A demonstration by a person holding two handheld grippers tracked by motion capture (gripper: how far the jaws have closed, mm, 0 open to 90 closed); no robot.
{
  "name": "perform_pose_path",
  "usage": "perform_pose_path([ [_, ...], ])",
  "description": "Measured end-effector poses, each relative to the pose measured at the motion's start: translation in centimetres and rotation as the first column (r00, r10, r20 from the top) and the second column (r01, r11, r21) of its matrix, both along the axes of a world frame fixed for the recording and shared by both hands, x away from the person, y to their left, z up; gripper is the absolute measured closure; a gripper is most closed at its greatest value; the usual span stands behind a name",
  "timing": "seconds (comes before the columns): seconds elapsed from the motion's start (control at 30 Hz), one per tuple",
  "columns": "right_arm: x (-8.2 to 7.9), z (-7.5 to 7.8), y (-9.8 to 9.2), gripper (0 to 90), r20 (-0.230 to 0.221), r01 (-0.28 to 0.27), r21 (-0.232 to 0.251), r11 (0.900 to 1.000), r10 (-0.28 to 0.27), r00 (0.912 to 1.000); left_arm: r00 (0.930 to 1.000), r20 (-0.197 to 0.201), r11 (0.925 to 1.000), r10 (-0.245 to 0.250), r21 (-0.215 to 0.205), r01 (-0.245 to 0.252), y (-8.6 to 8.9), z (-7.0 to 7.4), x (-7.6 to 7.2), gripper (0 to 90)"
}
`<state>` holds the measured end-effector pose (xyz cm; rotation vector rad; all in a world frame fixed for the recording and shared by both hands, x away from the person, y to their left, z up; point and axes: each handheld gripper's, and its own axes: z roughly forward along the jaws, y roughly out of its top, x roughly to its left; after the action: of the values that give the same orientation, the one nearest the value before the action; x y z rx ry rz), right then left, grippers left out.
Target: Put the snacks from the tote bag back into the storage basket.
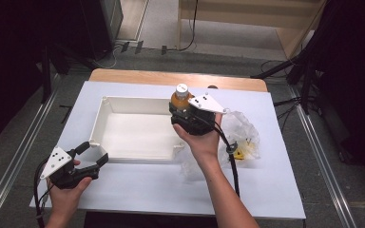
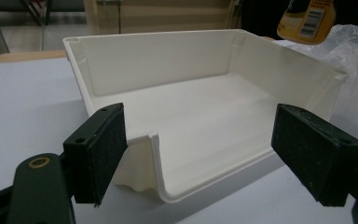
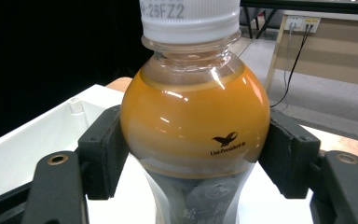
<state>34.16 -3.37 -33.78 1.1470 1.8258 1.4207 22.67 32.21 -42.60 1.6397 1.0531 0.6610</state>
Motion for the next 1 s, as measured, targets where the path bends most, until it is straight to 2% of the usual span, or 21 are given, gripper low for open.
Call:
perform_pose_path([
  [0.53, 0.3, 0.0, 0.9, 31.3, 0.000, -0.012, -0.004, 1.000, 0.012, 0.9999, 1.0000, 0.006, 1.0000, 0.000, -0.003, 0.000, 0.0, 0.1, -0.1, 18.4],
  [0.8, 0.4, -0.1, 1.2, 31.3, -0.003, -0.016, -0.004, 1.000, 0.016, 0.9999, 0.9990, 0.045, 0.9997, 0.000, -0.022, 0.001, 0.2, 0.3, -0.4, 18.4],
  [1.0, 0.4, -0.2, 1.4, 31.3, -0.005, -0.019, -0.006, 1.000, 0.019, 0.9998, 0.9990, 0.045, 0.9997, 0.001, -0.025, 0.000, 0.2, 0.3, -0.4, 18.4],
])
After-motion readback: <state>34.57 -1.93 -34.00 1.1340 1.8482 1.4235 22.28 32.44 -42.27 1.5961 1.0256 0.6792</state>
